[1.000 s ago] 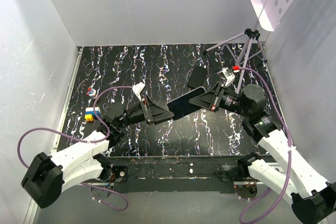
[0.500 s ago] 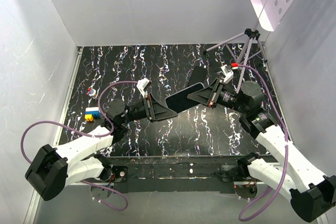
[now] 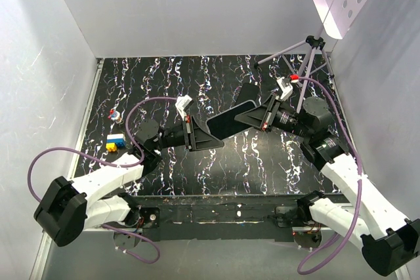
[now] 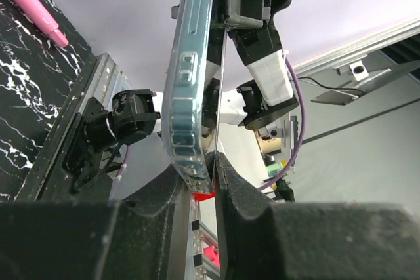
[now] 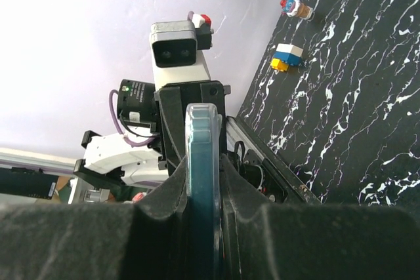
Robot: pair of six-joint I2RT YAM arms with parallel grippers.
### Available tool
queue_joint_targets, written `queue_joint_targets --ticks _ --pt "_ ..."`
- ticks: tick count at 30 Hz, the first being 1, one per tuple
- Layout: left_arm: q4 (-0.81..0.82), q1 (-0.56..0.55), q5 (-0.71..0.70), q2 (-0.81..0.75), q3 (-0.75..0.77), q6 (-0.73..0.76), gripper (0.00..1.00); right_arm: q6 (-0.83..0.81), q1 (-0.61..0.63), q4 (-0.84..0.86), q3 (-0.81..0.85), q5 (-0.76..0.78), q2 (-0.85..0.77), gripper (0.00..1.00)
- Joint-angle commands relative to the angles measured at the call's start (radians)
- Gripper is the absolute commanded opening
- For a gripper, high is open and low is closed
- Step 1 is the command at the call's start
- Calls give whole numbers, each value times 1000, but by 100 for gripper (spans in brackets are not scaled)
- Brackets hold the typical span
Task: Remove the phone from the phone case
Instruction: Remove the phone case from the phone.
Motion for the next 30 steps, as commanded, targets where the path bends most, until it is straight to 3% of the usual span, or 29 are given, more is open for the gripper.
queue_joint_targets --ticks 1,8,13,16,20,24,28,30 --pt "81 -10 97 1 87 79 8 -10 -8 8 52 -37 14 1" --pt "95 -12 209 -22 146 288 0 -22 -11 -40 80 -200 55 1" --pt "-348 -15 134 -165 215 755 0 61 -10 37 69 -311 114 1" --pt "-487 -16 19 -231 231 966 0 143 -11 112 57 -364 137 1" --pt "-453 -15 -85 -263 206 989 0 266 -8 254 22 -421 158 1" --pt "-325 -15 -117 -231 163 933 0 449 10 520 -30 -449 186 1" --pt "-260 -15 -105 -199 154 876 0 434 18 509 -33 -432 172 1" --pt "-242 -16 -142 -196 117 824 0 507 21 616 -53 -429 175 1"
